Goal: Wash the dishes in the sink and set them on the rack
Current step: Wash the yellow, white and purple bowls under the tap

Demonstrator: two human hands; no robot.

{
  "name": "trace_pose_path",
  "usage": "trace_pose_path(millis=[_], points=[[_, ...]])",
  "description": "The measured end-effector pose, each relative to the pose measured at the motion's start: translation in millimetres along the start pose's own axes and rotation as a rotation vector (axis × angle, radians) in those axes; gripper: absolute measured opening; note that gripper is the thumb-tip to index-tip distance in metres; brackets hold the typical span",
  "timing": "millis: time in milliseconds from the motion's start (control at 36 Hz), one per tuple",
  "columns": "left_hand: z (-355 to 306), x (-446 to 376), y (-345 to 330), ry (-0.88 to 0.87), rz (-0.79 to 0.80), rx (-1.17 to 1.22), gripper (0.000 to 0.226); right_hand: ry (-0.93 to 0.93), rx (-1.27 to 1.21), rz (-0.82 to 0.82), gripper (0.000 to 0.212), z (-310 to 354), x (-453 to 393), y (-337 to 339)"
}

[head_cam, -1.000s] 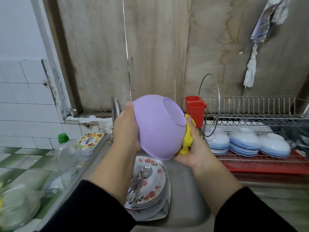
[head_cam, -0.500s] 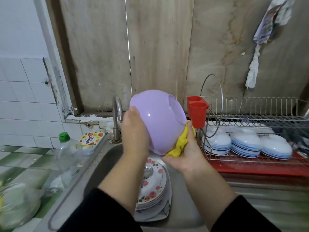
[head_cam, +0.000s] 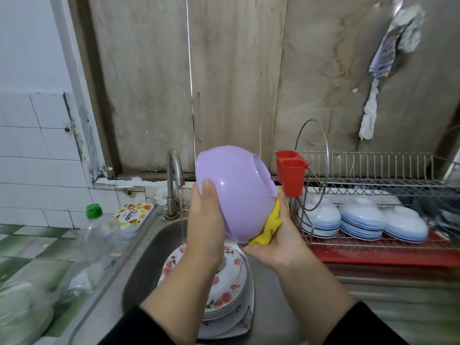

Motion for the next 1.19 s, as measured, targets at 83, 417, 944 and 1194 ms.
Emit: trace_pose_path(millis=[83, 417, 944, 1194], points=[[-2.8, -6.4, 1.9, 0.188, 0.181, 0.133, 0.024, -0.011, 0.049, -0.009, 0.057, 9.2, 4.0, 4.6], [-6.5, 10.2, -4.5, 0.046, 0.272, -0.084, 0.017, -0.011, 0.024, -0.167, 0.047, -12.6, 6.2, -7.2], [17.0, 45.5, -11.2, 0.417, 0.809, 0.189, 0.081, 0.786, 1.031, -0.332, 0.049, -16.0, 53.1, -18.8], [19.4, 33.9, 3.8, 0.712, 0.545, 0.529, 0.096, 0.787, 1.868, 0.041, 0.071, -11.6, 71.6, -26.3]])
Point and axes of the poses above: each hand's wrist, its own x-axis away from the middle knuckle, its own y-axis out of the back of the hand, z = x × y, the point moved 4 cm from there along -x, towards the middle knuckle, and after that the axes turned 5 degrees about -x, right-handed, at the moved point
